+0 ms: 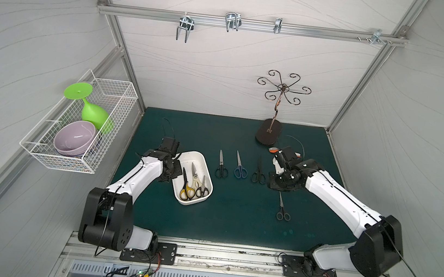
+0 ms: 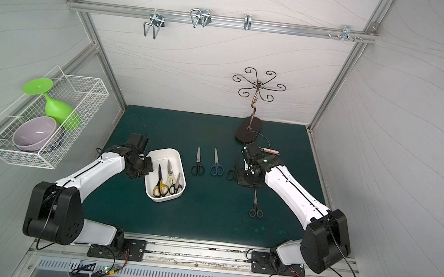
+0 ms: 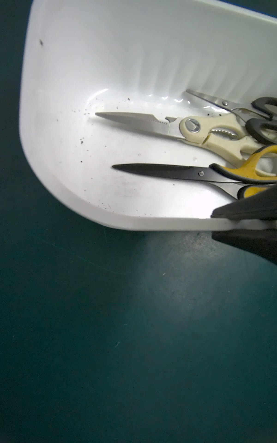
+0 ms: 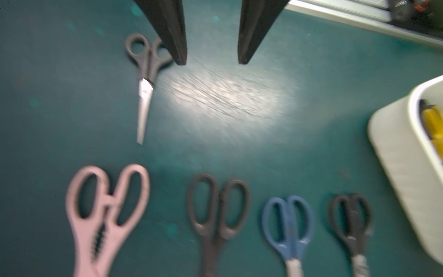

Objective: Take the scissors out of the storage box
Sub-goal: Pick up the scissors from the storage box.

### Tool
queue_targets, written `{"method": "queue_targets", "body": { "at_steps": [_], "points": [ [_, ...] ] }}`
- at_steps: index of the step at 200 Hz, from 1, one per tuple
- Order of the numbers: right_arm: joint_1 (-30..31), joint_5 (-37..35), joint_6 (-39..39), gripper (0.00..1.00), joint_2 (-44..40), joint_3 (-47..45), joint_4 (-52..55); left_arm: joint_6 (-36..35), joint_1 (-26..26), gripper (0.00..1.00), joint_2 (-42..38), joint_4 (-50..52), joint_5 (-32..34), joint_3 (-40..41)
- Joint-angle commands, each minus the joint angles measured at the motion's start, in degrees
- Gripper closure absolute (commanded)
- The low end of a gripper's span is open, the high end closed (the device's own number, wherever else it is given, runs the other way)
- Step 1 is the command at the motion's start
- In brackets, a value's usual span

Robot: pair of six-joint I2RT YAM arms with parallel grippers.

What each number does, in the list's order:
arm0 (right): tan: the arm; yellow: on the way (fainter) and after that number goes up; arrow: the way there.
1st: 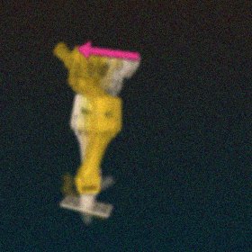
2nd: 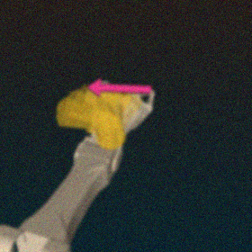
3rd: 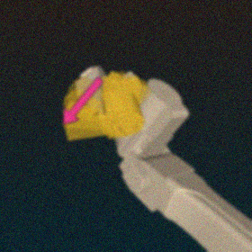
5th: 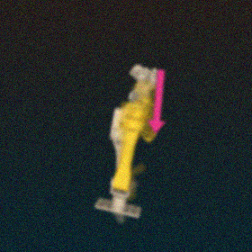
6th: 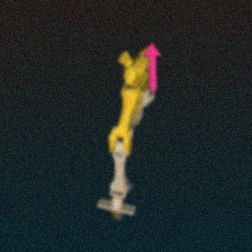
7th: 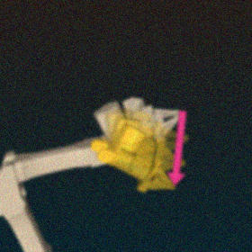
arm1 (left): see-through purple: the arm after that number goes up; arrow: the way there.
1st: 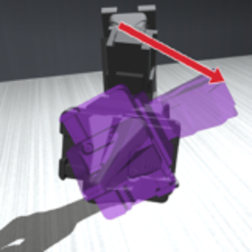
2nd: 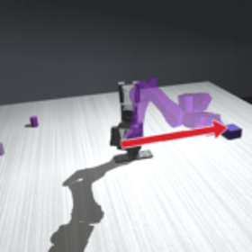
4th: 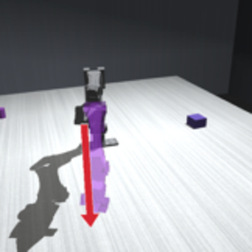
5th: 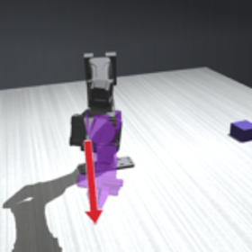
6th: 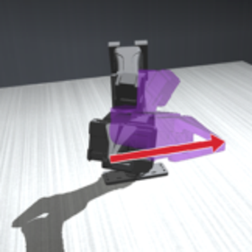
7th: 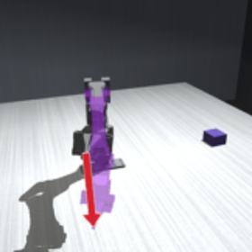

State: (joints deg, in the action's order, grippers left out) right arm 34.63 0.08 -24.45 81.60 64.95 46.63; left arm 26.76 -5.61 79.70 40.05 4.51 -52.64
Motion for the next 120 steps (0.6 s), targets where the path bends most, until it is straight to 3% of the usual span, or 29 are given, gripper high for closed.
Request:
{"method": "queue_targets", "body": {
  "at_steps": [1,34,120],
  "points": [
    [4.61,5.48,0.35,0.60,4.74,3.40,-10.63,-0.57,0.33,1.00,-1.65,-1.34,1.54,-0.73],
    [13.69,2.76,2.65,0.60,12.80,11.57,-14.44,-0.67,0.24,1.00,-4.12,-2.77,0.93,0.01],
    [23.40,14.66,2.23,0.67,26.80,18.88,-29.07,-1.80,-4.15,1.00,-4.99,-4.72,3.41,0.75]
  ]
}}
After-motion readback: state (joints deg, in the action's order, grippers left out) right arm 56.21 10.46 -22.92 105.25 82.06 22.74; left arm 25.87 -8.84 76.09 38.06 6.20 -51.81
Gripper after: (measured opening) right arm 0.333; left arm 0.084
